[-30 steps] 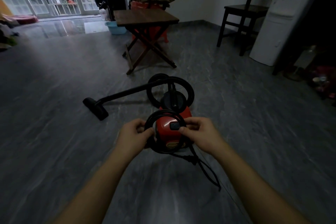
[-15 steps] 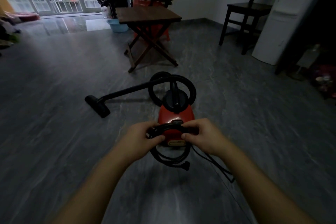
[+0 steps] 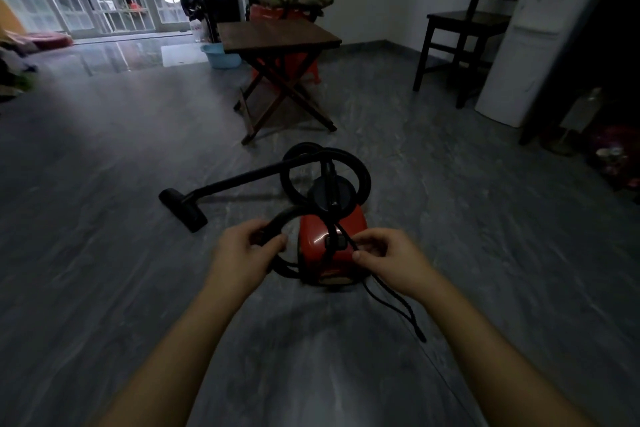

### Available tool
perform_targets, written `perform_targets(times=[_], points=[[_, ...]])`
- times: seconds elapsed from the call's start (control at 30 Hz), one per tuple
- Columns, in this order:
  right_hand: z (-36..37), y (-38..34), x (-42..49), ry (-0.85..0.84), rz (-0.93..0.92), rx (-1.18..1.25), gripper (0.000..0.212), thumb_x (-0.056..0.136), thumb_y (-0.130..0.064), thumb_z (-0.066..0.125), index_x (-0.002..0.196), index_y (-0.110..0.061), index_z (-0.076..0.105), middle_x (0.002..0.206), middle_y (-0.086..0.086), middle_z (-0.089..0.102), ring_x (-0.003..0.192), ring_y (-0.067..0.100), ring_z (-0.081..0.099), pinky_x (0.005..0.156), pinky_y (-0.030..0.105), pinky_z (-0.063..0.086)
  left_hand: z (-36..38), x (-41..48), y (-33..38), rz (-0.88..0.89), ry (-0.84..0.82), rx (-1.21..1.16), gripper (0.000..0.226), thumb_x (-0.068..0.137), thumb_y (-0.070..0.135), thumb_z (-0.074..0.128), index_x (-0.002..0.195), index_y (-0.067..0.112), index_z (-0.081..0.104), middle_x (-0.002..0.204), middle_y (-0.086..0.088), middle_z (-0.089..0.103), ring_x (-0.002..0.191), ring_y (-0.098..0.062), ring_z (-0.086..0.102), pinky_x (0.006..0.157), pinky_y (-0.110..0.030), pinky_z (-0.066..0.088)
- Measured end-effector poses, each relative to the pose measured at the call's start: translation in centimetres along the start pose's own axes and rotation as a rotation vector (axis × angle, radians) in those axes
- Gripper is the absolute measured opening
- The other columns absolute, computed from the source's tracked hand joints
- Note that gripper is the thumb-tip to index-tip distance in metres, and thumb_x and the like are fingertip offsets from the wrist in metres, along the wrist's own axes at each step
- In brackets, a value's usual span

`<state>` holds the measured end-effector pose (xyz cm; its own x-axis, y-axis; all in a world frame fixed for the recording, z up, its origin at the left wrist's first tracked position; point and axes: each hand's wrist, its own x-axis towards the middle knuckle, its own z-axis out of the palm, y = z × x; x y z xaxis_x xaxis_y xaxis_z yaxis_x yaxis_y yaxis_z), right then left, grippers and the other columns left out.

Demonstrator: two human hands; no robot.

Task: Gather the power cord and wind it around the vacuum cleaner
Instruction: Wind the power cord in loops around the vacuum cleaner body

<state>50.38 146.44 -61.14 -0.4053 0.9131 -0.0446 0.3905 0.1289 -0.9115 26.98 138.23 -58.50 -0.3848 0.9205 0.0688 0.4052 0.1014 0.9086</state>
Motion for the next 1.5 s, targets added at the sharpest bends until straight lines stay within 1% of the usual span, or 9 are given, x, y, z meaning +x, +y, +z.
perform_targets(times=[0.13,0.23,0.43,0.6,0.73,0.97,1.07,1.33,1.5], points=[[0.4,1.1,0.3,-0.027,0.080,-0.084,0.026,0.084,-0.015,0.074,0.110,-0.012,0.071,0.095,0.008,0.074,0.088,0.017,0.071,0.085,0.031,0.059,0.0,0.1,0.4,-0.029,0.094,-0.125,0.006,0.088,0.014,0.070,0.087,0.020,0.070,0.081,-0.005,0.075,0.076,-0.023,0.073,0.070,-0.043,0.062],[0.7,1.4,0.3,-0.049,0.125,-0.096,0.024,0.085,-0.019,0.072,0.108,-0.011,0.072,0.092,0.004,0.076,0.085,0.013,0.073,0.087,0.036,0.059,0.2,0.1,0.7,-0.090,0.135,-0.258,0.004,0.091,0.012,0.066,0.091,0.012,0.070,0.085,-0.007,0.075,0.082,-0.024,0.073,0.070,-0.037,0.062],[1.3,-0.6,-0.2,-0.011,0.237,0.327,0.023,0.101,-0.007,0.049,0.111,0.008,0.063,0.099,0.022,0.069,0.064,0.014,0.065,0.049,0.016,0.052,0.5,-0.1,0.6,-0.237,0.146,-0.477,0.013,0.093,0.019,0.064,0.100,0.009,0.069,0.090,-0.006,0.077,0.085,-0.020,0.075,0.071,-0.035,0.062],[2.1,-0.8,-0.1,-0.023,0.370,0.542,0.022,0.102,-0.007,0.046,0.107,0.006,0.063,0.093,0.017,0.069,0.060,0.014,0.071,0.049,0.021,0.055,1.4,-0.1,0.4,-0.334,0.114,-0.594,0.010,0.095,0.016,0.062,0.097,0.008,0.068,0.094,-0.011,0.075,0.088,-0.025,0.074,0.073,-0.036,0.061],[2.6,-0.8,0.2,0.026,0.328,0.591,0.021,0.100,0.000,0.046,0.096,-0.004,0.066,0.088,0.014,0.068,0.060,0.012,0.071,0.047,0.021,0.054,2.1,-0.3,0.1,-0.362,0.054,-0.579,0.010,0.095,0.015,0.061,0.095,0.007,0.067,0.092,-0.013,0.075,0.083,-0.022,0.074,0.067,-0.033,0.062],[3.0,-0.5,0.1,0.030,0.153,0.511,0.018,0.096,-0.003,0.056,0.105,-0.011,0.070,0.090,0.006,0.075,0.072,0.010,0.073,0.058,0.018,0.055,2.5,-0.2,-0.8,-0.407,-0.024,-0.478,0.013,0.094,0.017,0.062,0.093,0.006,0.067,0.094,-0.015,0.075,0.077,-0.022,0.073,0.059,-0.030,0.058],[3.3,-0.1,0.2,0.068,0.109,0.456,0.021,0.090,-0.003,0.066,0.111,-0.004,0.069,0.103,0.015,0.074,0.090,0.023,0.073,0.067,0.024,0.059,2.6,-0.3,-0.7,-0.417,-0.056,-0.492,0.012,0.094,0.016,0.062,0.096,0.005,0.066,0.093,-0.016,0.076,0.078,-0.024,0.074,0.060,-0.031,0.059],[3.5,0.7,0.7,0.189,0.071,0.351,0.021,0.087,-0.006,0.069,0.106,-0.014,0.071,0.098,0.011,0.075,0.094,0.028,0.072,0.089,0.045,0.058,2.9,-0.6,-0.4,-0.395,-0.193,-0.398,0.015,0.094,0.016,0.063,0.099,0.003,0.070,0.087,-0.012,0.076,0.078,-0.018,0.072,0.066,-0.029,0.062],[3.2,0.7,0.5,0.204,0.011,0.333,0.026,0.087,-0.001,0.068,0.109,-0.015,0.068,0.104,0.009,0.074,0.099,0.021,0.071,0.091,0.035,0.057,2.6,-0.9,-0.6,-0.395,-0.302,-0.274,0.018,0.093,0.016,0.063,0.102,0.001,0.071,0.092,-0.012,0.077,0.082,-0.020,0.074,0.067,-0.029,0.062]])
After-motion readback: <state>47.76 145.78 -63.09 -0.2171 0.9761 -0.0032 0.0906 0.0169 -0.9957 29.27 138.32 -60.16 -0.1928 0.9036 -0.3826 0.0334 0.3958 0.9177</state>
